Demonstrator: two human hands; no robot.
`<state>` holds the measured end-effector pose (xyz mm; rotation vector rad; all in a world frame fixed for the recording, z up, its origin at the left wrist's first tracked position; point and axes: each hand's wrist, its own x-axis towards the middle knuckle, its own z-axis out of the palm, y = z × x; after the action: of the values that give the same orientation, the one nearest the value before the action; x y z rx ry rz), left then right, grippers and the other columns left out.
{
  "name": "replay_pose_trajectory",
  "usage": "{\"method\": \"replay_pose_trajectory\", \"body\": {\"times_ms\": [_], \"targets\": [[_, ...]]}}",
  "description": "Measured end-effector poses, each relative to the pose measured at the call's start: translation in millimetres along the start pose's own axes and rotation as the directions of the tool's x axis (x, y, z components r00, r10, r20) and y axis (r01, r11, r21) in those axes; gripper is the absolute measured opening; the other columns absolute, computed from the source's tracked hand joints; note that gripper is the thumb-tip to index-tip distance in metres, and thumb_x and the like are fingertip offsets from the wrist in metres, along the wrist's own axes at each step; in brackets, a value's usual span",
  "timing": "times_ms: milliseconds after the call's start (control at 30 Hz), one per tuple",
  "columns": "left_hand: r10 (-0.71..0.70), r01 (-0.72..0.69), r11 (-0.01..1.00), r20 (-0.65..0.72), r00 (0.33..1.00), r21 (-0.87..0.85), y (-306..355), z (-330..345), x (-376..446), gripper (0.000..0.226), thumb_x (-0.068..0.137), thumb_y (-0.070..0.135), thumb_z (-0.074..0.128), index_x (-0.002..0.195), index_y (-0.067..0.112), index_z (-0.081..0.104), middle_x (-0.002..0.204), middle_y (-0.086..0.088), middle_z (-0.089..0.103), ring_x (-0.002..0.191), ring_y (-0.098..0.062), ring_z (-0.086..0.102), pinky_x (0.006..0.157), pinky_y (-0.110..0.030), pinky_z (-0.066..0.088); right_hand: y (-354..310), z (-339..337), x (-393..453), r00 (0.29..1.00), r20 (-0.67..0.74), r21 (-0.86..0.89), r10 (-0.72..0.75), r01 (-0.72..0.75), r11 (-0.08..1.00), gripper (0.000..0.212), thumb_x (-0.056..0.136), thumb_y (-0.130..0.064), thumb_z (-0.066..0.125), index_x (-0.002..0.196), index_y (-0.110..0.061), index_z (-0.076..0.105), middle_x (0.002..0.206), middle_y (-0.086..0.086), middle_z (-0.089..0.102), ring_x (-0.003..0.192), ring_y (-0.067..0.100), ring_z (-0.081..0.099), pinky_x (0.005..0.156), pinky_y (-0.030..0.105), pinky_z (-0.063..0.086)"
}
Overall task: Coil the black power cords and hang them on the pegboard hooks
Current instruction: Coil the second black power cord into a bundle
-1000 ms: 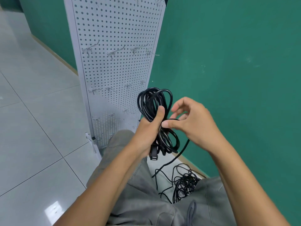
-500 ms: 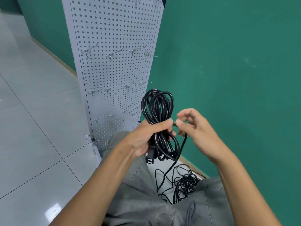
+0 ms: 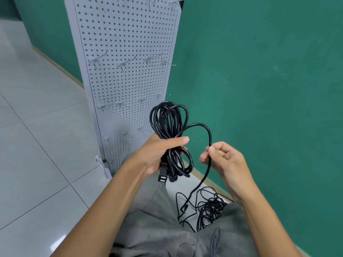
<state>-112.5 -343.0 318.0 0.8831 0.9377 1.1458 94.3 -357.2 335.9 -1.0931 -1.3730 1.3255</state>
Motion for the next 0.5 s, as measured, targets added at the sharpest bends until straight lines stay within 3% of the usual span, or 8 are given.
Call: {"method": "replay_pose_trajectory", "body": {"times_ms": [133, 267, 333, 433, 500], "targets": [[-0.034, 0.032, 0.999, 0.037, 0.999, 0.035, -8.5, 13.1, -1.9, 0.013, 0.084, 0.023, 0.080, 0.083, 0.014, 0.070, 0.077, -0.004, 0.068, 0.076, -0.020, 0.068, 0.075, -0.036, 0.058, -16.1, 18.8, 3.0, 0.998, -0.010, 0.057, -0.059, 0.060, 0.997, 0.013, 0.090, -0.021, 0.065, 0.085, -0.010, 0.061, 0.122, 0.006, 0.071, 0.113, 0.014, 0.068, 0.102, 0.040, 0.055], [-0.031, 0.036, 0.999, 0.103, 0.994, -0.040, -12.4, 19.0, -3.3, 0.018, 0.078, 0.027, 0.080, 0.090, 0.017, 0.073, 0.080, -0.002, 0.068, 0.085, -0.023, 0.067, 0.076, -0.036, 0.057, -22.9, 32.0, 5.8, 0.997, 0.048, 0.171, -0.068, 0.058, 0.984, 0.018, 0.102, -0.010, 0.055, 0.085, -0.011, 0.056, 0.140, -0.002, 0.061, 0.118, 0.006, 0.066, 0.082, 0.020, 0.057], [-0.026, 0.031, 0.999, 0.109, 0.994, -0.042, -9.9, 17.3, -3.8, 0.030, 0.079, 0.027, 0.078, 0.105, 0.013, 0.073, 0.091, -0.004, 0.074, 0.092, -0.025, 0.071, 0.079, -0.039, 0.059, -23.6, 34.5, 8.1, 0.994, 0.069, 0.170, -0.080, 0.067, 0.983, 0.019, 0.100, -0.016, 0.060, 0.081, -0.017, 0.061, 0.147, -0.003, 0.055, 0.129, 0.010, 0.059, 0.086, 0.023, 0.056], [-0.024, 0.028, 0.999, 0.114, 0.993, -0.031, -8.0, 14.4, -4.0, 0.048, 0.081, 0.028, 0.077, 0.126, 0.013, 0.069, 0.121, -0.013, 0.074, 0.108, -0.030, 0.071, 0.096, -0.051, 0.055, -27.4, 35.1, 11.0, 0.985, 0.130, 0.079, -0.114, 0.105, 0.991, 0.018, 0.096, -0.025, 0.069, 0.078, -0.023, 0.064, 0.149, -0.006, 0.054, 0.137, 0.018, 0.053, 0.103, 0.035, 0.050], [-0.036, 0.044, 0.997, 0.124, 0.992, -0.062, -8.3, 13.8, -4.7, 0.048, 0.083, 0.029, 0.078, 0.127, 0.014, 0.069, 0.125, -0.017, 0.071, 0.115, -0.036, 0.069, 0.100, -0.053, 0.053, -32.1, 31.2, 11.5, 0.976, 0.179, 0.021, -0.123, 0.121, 0.992, 0.018, 0.099, -0.016, 0.065, 0.082, -0.018, 0.061, 0.149, -0.006, 0.054, 0.134, 0.014, 0.056, 0.101, 0.030, 0.051]]}}
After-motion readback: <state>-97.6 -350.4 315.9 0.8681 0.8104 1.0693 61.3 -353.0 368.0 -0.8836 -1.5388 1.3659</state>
